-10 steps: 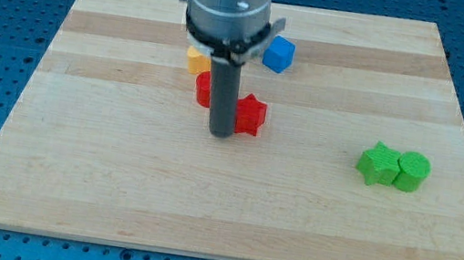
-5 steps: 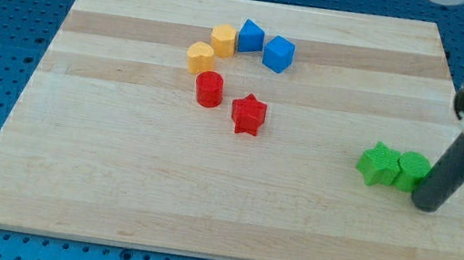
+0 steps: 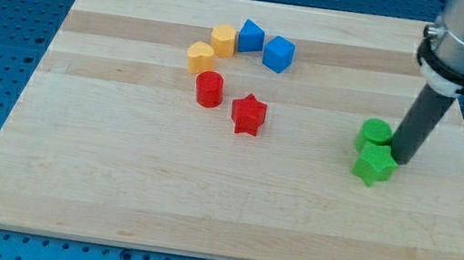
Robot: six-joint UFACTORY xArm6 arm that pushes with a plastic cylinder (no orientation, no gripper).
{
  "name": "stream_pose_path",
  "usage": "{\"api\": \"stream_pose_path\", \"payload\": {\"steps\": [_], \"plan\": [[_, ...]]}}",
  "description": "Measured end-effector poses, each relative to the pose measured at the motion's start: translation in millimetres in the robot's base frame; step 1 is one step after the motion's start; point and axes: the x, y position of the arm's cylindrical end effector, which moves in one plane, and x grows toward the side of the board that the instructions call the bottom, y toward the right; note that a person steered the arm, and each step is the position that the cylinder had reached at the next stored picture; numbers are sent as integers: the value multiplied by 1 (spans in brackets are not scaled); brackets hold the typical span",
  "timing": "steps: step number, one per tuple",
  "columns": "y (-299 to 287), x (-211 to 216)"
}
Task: Slide the green circle to the right side of the red star
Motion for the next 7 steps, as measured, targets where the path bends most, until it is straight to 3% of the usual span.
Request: {"api": "stream_pose_path", "payload": {"steps": [2, 3, 7], "plan": [[46, -16], [36, -30], [-44, -12]]}}
